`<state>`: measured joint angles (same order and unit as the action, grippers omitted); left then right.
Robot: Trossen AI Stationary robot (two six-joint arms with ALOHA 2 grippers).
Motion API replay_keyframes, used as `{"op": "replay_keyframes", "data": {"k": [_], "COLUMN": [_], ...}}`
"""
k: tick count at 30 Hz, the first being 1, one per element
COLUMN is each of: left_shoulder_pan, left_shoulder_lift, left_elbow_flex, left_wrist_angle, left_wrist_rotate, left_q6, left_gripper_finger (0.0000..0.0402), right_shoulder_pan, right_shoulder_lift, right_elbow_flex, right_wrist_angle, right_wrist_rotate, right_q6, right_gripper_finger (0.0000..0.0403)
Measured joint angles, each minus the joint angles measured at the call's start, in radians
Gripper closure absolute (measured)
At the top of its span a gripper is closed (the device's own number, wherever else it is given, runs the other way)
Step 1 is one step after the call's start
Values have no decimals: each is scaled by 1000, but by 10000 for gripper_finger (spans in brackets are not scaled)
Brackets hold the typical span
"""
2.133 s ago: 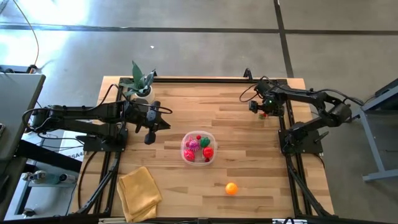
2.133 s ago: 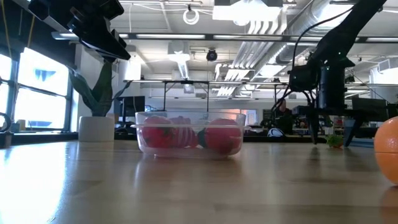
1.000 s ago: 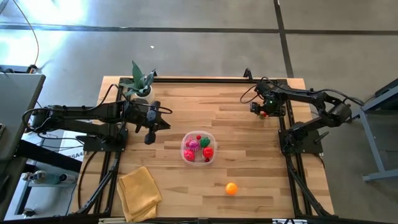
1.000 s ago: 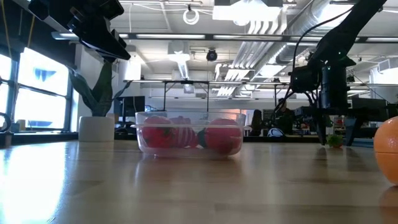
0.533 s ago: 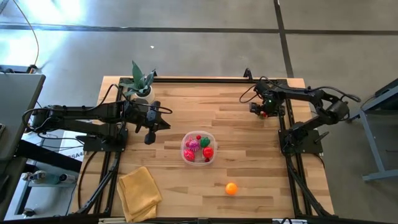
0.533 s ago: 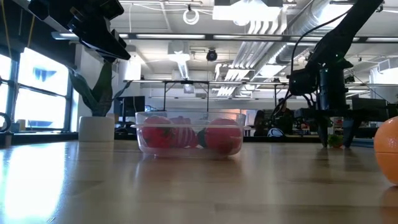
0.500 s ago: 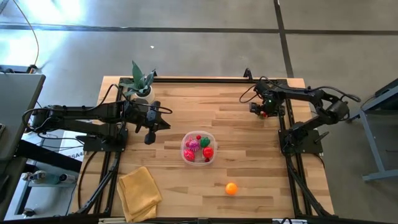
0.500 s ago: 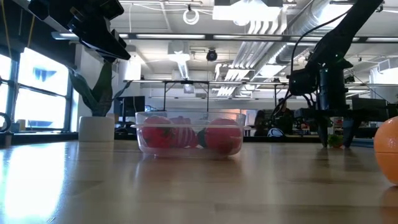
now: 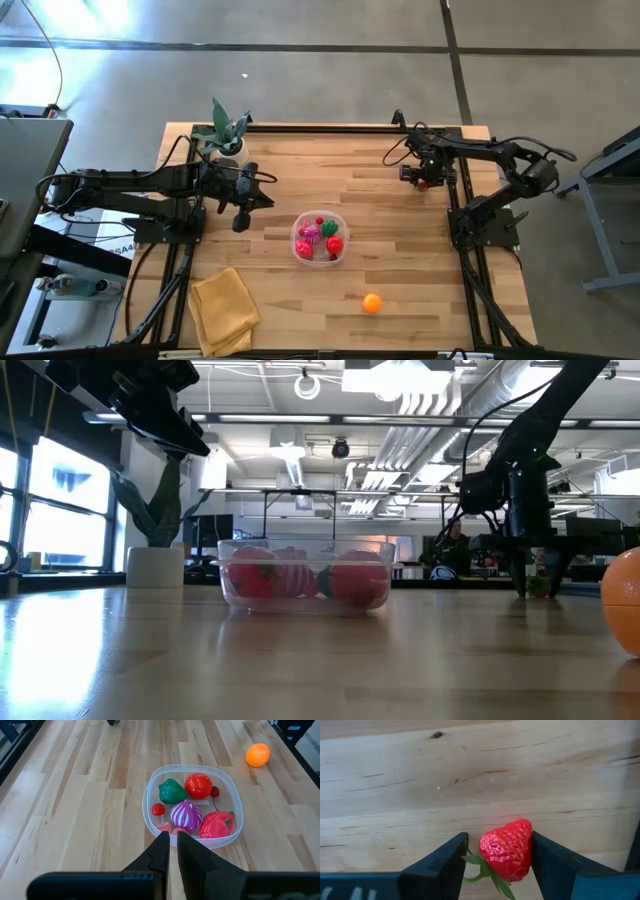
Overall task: Pick and placing Produce into tupperware
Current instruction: Put the red strawberry into the transparent container
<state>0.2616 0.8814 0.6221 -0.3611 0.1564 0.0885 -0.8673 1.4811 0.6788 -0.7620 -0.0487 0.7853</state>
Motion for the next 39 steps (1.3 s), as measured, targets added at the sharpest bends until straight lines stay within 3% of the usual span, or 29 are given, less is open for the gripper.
{"op": "replay_keyframes", "data": {"k": [19,39], "left_shoulder_pan": [0,0], "left_shoulder_lift": [0,0], "left_elbow_flex": [0,0], "left_wrist_angle": [0,0], "left_wrist_rotate": [0,0], "left_q6": [0,0], "left_gripper_finger": [376,376], "right_shoulder_pan": [0,0], "right_shoulder_lift": [0,-1], "right_elbow_flex": [3,3], "right_wrist_angle": [-2,-5], "right_wrist_rotate": [-12,-12], "right_q6": [26,19], "right_gripper_finger": [246,248]}}
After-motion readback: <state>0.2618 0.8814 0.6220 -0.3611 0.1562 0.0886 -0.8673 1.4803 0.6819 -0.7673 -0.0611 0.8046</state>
